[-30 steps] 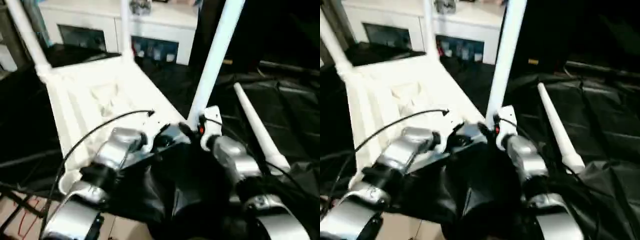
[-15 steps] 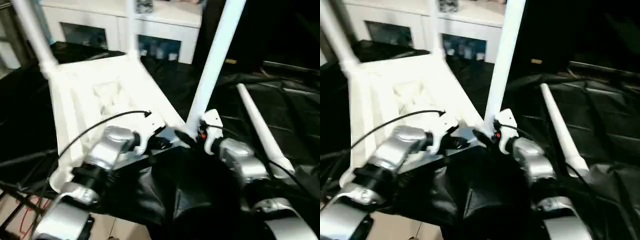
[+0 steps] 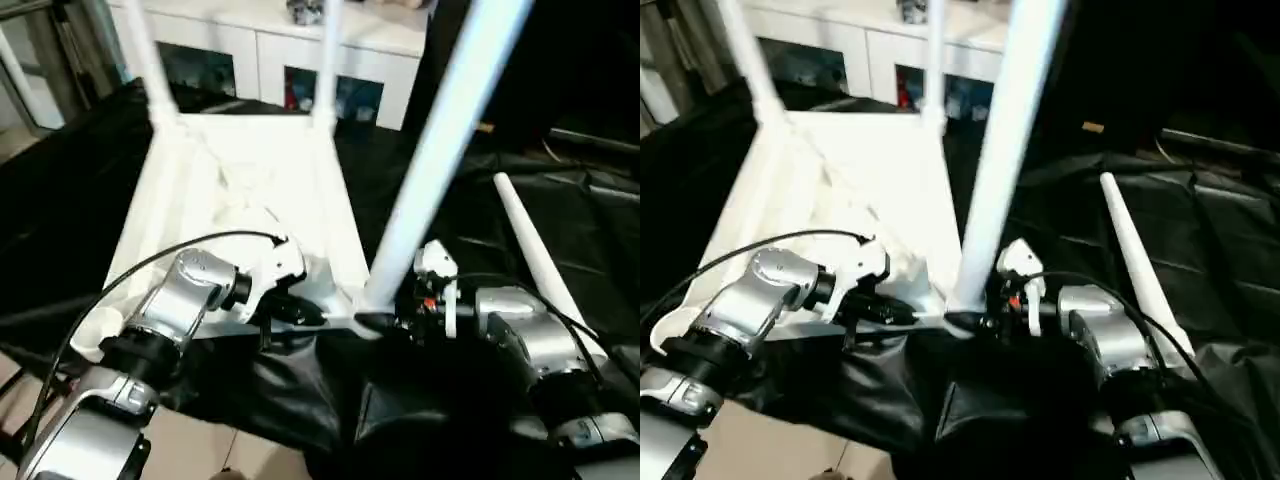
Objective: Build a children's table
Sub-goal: Rotate leg to tighten
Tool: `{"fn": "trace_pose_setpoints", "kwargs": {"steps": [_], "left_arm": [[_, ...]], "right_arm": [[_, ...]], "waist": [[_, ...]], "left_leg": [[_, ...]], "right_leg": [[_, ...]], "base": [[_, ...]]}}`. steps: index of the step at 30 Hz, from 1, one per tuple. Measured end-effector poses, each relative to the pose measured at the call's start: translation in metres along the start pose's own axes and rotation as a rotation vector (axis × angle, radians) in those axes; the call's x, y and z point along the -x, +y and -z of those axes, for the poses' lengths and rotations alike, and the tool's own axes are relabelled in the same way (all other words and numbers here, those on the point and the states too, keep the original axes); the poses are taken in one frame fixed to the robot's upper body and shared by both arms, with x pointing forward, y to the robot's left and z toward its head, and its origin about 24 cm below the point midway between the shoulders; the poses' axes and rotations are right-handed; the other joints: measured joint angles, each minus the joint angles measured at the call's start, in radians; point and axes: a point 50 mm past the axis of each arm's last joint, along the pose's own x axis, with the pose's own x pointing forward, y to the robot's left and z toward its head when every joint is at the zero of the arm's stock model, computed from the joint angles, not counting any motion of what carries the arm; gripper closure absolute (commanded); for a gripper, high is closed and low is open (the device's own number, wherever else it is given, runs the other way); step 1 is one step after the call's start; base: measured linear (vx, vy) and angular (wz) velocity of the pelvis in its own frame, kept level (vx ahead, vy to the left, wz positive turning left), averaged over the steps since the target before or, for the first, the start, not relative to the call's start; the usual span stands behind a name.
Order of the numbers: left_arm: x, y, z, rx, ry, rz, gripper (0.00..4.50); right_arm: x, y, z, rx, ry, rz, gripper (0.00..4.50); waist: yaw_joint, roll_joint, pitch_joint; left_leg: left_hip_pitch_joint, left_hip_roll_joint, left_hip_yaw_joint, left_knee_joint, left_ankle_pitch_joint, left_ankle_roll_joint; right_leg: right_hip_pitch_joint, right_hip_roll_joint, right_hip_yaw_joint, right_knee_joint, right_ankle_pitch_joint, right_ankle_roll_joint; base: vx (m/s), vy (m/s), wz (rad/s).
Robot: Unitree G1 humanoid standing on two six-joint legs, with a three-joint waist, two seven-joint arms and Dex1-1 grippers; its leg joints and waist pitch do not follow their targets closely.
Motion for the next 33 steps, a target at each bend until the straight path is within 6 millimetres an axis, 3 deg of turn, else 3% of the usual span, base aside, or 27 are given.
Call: {"fn": "trace_pose_setpoints", "kwargs": {"steps": [5, 13, 18, 23, 29, 31, 33], "left_arm": [[0.0, -0.001, 0.0, -0.009, 0.0, 0.027, 4.5], [-0.002, 0.0, 0.001, -0.001, -0.012, 0.003, 4.5], [-0.01, 0.007, -0.001, 0.041, -0.044, -0.117, 4.5], [-0.027, 0.019, -0.01, 0.115, -0.076, -0.3, 4.5], [-0.04, 0.023, -0.018, 0.161, -0.091, -0.394, 4.5], [-0.04, 0.023, -0.019, 0.167, -0.094, -0.398, 4.5], [-0.04, 0.023, -0.019, 0.168, -0.096, -0.398, 4.5]], "right_arm": [[-0.001, 0.003, -0.001, -0.004, 0.006, -0.013, 1.48], [-0.004, 0.003, 0.001, -0.02, -0.016, 0.016, 1.71], [-0.009, -0.008, 0.004, -0.071, -0.088, 0.215, 1.73], [-0.029, -0.028, -0.004, -0.17, -0.163, 0.535, 1.74], [-0.039, -0.035, -0.009, -0.224, -0.202, 0.695, 1.74], [-0.041, -0.036, -0.01, -0.226, -0.215, 0.702, 1.18], [-0.043, -0.037, -0.012, -0.228, -0.217, 0.699, 1.01]], "waist": [[0.004, 0.0, 0.0], [0.005, 0.0, 0.0], [-0.008, -0.001, 0.0], [-0.042, 0.001, 0.0], [-0.048, 0.001, -0.001], [-0.051, 0.001, -0.001], [-0.051, 0.001, -0.001]], "left_leg": [[-0.002, -0.001, 0.0, 0.0, 0.0, 0.0], [0.0, -0.001, 0.0, 0.001, 0.0, 0.0], [0.003, -0.001, -0.001, 0.002, 0.0, 0.0], [0.003, -0.002, -0.003, 0.003, 0.0, 0.0], [0.004, -0.003, -0.001, 0.003, 0.0, 0.0], [0.004, -0.004, 0.0, 0.003, 0.0, 0.0], [0.003, -0.004, 0.0, 0.003, 0.0, 0.0]], "right_leg": [[0.0, -0.001, 0.0, -0.001, 0.0, 0.001], [0.002, -0.001, 0.0, 0.0, 0.0, 0.001], [0.003, -0.002, 0.001, 0.0, -0.003, 0.006], [0.0, -0.004, -0.001, -0.002, -0.004, 0.006], [0.0, -0.01, -0.006, -0.001, -0.004, 0.006], [0.001, -0.011, -0.006, -0.001, -0.004, 0.006], [0.001, -0.011, -0.006, -0.001, -0.003, 0.006]], "base": [[0.0, 0.0, 0.0], [0.0, 0.0, 0.0], [0.0, 0.0, 0.0], [0.0, 0.0, 0.0], [0.0, 0.0, 0.0], [0.0, 0.0, 0.0], [0.0, 0.0, 0.0]]}}
